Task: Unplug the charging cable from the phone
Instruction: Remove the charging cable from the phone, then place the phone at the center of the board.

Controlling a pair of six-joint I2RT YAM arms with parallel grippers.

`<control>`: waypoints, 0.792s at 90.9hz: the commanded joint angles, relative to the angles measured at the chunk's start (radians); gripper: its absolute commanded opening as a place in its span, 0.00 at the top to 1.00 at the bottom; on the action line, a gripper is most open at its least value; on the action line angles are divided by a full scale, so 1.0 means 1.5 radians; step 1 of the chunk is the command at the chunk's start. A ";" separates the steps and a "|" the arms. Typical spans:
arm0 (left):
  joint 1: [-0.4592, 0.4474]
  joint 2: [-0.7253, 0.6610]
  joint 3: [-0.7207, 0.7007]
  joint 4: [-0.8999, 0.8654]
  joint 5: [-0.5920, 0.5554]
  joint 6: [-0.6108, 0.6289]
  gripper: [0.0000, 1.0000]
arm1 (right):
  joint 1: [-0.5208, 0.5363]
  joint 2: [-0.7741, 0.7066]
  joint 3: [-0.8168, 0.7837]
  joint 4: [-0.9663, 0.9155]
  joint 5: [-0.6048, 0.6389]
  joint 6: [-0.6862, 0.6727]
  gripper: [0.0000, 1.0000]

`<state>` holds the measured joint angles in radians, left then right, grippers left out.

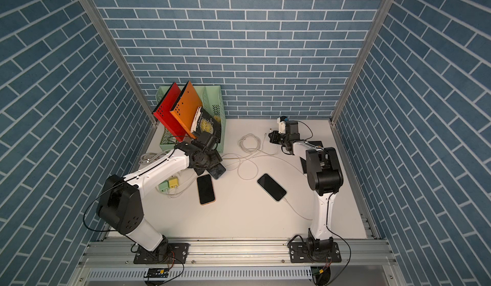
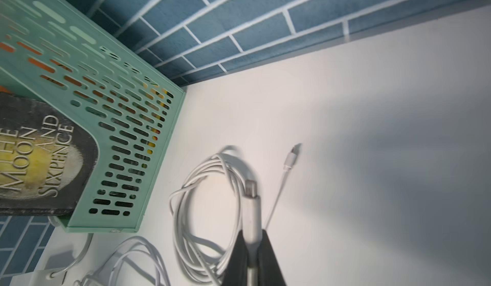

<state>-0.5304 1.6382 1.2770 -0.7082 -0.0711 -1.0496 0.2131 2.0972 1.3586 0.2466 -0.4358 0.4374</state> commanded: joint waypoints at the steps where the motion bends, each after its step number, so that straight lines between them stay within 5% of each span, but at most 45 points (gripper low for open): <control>1: -0.019 0.006 0.009 0.017 0.013 0.008 0.55 | -0.024 0.014 0.006 0.005 0.029 0.037 0.95; 26: -0.048 0.038 0.015 0.021 0.037 0.025 0.54 | -0.068 0.023 0.008 -0.029 0.050 0.074 0.58; 65: -0.094 0.099 0.039 0.011 0.061 0.051 0.53 | -0.091 -0.011 0.036 -0.144 0.094 0.057 0.38; 68: -0.098 0.103 0.041 0.010 0.062 0.053 0.53 | -0.092 -0.015 0.036 -0.149 0.098 0.053 0.25; 72: -0.103 0.109 0.044 0.006 0.063 0.057 0.53 | -0.093 -0.018 0.038 -0.156 0.104 0.048 0.21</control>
<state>-0.6659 1.7863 1.3045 -0.6899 0.0181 -0.9897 0.0853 2.1170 1.3861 0.0772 -0.3183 0.5407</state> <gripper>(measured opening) 0.824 0.755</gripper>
